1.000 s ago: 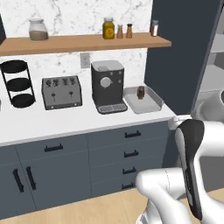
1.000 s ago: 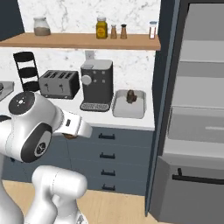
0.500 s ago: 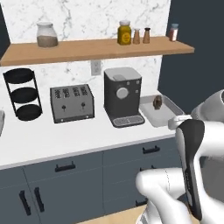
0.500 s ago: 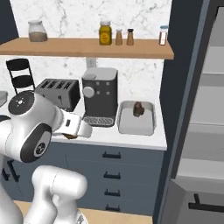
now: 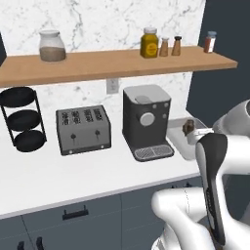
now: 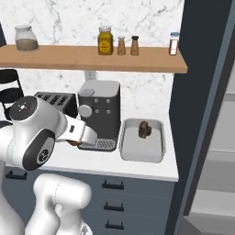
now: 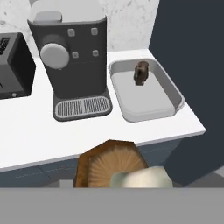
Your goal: Place one mushroom and one steak in each tupperware on the nearby counter, to pack two identical lunches.
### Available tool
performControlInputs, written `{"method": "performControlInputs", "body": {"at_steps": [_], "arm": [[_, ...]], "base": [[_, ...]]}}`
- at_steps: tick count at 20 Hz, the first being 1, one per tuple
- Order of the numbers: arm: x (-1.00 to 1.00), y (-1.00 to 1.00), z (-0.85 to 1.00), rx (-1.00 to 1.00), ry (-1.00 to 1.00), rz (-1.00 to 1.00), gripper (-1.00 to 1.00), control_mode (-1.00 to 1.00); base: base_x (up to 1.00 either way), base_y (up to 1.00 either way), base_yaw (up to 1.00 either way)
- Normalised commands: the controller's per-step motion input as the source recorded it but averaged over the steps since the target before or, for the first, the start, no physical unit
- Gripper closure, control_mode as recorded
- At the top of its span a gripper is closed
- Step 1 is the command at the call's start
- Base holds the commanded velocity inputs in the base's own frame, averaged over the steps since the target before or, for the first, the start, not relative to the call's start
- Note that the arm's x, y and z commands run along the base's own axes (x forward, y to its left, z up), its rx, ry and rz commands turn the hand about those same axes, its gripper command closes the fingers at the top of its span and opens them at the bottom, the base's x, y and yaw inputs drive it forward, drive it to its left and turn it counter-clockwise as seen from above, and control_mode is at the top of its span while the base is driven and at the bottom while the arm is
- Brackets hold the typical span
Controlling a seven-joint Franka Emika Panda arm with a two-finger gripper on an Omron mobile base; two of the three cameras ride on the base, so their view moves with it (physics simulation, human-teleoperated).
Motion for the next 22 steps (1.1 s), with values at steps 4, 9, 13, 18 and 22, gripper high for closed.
{"method": "performControlInputs", "body": {"at_steps": [4, 9, 13, 18, 22], "arm": [[0.0, 0.0, 0.0, 0.0, 0.0, 0.0, 1.0, 1.0], [0.0, 0.0, 0.0, 0.0, 0.0, 0.0, 1.0, 1.0], [0.0, 0.0, 0.0, 0.0, 0.0, 0.0, 1.0, 1.0], [0.04, -0.04, -0.02, 0.0, 0.0, 0.0, 1.0, -1.0], [0.32, -0.4, -0.12, 0.0, 0.0, 0.0, 1.0, -1.0]], "base": [[0.4, -0.04, 0.0], [0.48, 0.0, 0.0], [0.43, 0.0, 0.0], [0.21, -0.02, 0.0], [0.0, 0.0, 0.0]]}}
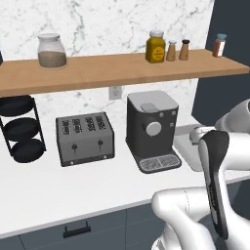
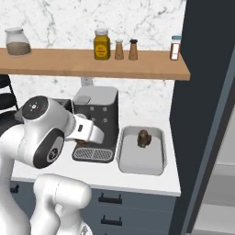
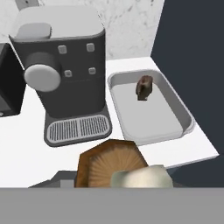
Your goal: Place one mushroom and one steak in each tupperware on the nearby counter, to pack two identical lunches.
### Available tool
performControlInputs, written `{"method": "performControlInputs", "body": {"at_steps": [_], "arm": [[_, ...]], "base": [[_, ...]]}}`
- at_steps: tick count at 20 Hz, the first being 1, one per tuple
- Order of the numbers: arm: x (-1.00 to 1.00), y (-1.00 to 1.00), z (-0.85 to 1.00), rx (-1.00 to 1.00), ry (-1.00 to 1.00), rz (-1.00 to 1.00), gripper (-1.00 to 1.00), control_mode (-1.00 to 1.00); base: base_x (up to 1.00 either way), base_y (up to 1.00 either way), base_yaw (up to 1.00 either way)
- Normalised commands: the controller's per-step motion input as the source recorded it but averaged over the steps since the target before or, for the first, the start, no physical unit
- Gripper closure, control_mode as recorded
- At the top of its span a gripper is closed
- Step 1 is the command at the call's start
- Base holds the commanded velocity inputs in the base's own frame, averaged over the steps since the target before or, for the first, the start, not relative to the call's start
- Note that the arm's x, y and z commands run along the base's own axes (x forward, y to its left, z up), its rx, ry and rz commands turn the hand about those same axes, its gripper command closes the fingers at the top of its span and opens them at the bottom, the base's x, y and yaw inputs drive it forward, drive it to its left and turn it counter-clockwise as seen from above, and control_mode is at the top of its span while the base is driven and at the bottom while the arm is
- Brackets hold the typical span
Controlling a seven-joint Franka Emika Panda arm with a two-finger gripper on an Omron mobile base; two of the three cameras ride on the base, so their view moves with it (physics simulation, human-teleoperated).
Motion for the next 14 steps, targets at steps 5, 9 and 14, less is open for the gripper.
{"method": "performControlInputs", "body": {"at_steps": [5, 9, 14], "arm": [[0.64, -0.52, -0.2, 0.03, 0.02, 0.0, 1.0, -1.0], [0.79, -0.61, -0.49, 0.03, 0.14, 0.0, 1.0, -1.0], [0.83, -0.41, -0.66, -0.02, 0.08, 0.0, 1.0, -1.0]], "base": [[0.0, 0.0, 0.0], [0.0, 0.0, 0.0], [0.0, 0.0, 0.0]]}}
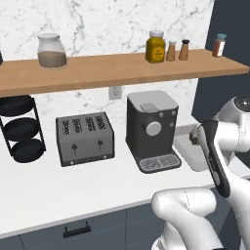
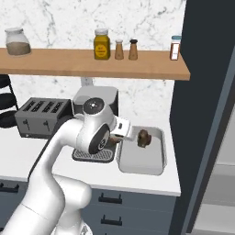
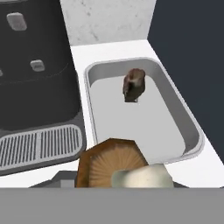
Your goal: Place one mushroom and one steak in each tupperware on the nearby counter, to pack two identical lunches.
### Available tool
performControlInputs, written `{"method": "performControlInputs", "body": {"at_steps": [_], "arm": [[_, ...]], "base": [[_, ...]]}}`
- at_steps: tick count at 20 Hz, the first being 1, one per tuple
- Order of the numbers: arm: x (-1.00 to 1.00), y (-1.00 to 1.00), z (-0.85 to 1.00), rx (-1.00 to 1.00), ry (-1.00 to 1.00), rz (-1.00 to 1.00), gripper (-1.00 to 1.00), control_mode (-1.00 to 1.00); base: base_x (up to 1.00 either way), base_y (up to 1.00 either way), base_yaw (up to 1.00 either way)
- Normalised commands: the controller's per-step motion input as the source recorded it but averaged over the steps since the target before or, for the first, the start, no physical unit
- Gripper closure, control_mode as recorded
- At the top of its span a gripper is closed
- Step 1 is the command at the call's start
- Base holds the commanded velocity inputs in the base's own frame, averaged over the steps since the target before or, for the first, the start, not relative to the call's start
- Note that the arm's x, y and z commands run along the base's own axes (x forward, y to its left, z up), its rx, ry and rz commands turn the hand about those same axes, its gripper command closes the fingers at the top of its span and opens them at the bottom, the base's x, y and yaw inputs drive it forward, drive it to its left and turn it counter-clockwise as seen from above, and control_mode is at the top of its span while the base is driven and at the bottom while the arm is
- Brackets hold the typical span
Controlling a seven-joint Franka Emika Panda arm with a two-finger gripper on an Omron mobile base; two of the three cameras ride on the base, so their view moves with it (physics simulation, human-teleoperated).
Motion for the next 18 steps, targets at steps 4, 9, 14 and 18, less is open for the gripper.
{"method": "performControlInputs", "body": {"at_steps": [4, 9, 14, 18], "arm": [[0.69, -0.39, -0.84, -0.08, 0.08, 0.0, 1.0, -1.0], [0.71, -0.49, -0.58, -0.03, 0.0, 0.0, 1.0, -1.0], [0.49, -0.45, -0.41, 0.0, 0.0, 0.0, 1.0, -1.0], [0.37, 0.0, -0.35, 0.0, 0.05, 0.0, -1.0, -1.0]], "base": [[0.0, 0.0, 0.0], [0.0, 0.0, 0.0], [0.0, 0.0, 0.0], [0.0, 0.0, 0.0]]}}
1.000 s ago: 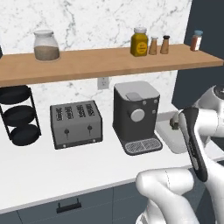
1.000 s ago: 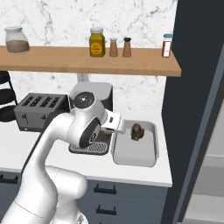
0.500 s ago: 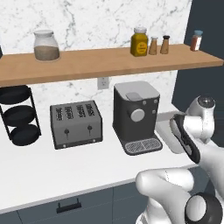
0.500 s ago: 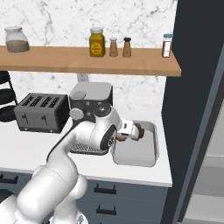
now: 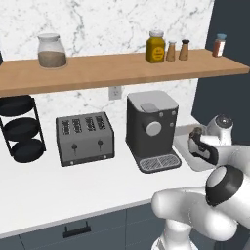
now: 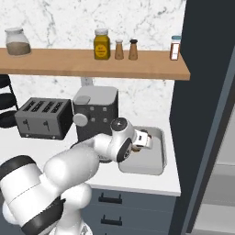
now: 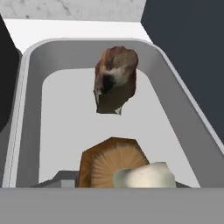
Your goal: Place one mushroom and one steak in each tupperware on the nearby counter, to pack two identical lunches.
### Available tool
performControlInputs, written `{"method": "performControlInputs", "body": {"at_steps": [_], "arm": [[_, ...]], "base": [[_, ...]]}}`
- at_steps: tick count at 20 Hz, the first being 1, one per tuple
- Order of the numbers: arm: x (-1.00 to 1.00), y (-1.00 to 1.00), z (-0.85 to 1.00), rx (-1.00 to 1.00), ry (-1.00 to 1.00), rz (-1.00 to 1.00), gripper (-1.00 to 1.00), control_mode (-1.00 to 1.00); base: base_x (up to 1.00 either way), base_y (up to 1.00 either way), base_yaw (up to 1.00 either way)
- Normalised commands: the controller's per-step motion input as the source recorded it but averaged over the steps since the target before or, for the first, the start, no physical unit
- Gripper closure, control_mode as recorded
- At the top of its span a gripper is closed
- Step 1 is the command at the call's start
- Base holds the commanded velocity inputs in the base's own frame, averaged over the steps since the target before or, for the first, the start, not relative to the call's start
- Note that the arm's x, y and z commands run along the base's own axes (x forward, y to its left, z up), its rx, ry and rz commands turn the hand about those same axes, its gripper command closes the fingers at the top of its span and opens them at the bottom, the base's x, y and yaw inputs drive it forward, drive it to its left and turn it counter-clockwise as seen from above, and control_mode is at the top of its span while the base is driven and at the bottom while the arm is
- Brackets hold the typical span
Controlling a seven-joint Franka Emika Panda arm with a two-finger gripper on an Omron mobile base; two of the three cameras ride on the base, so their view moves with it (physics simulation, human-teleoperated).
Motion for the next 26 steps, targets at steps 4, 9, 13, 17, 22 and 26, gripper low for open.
{"method": "performControlInputs", "body": {"at_steps": [4, 9, 13, 17, 22, 26], "arm": [[0.35, 0.0, -0.2, 0.0, 0.05, 0.0, -1.0, -1.0], [0.17, -0.08, -0.01, 0.0, 0.08, 0.0, -1.0, -1.0], [0.01, -0.03, 0.02, 0.02, 0.1, 0.0, -1.0, -1.0], [-0.13, -0.1, 0.31, 0.16, 0.0, -0.04, -1.0, -1.0], [-0.19, 0.0, 0.45, 0.13, 0.0, -0.01, -1.0, -1.0], [-0.01, 0.0, 0.43, 0.01, 0.05, -0.08, -1.0, -1.0]], "base": [[0.0, 0.0, 0.0], [0.0, 0.0, 0.0], [0.0, 0.0, 0.0], [0.0, 0.0, 0.0], [0.0, 0.0, 0.0], [0.0, 0.0, 0.0]]}}
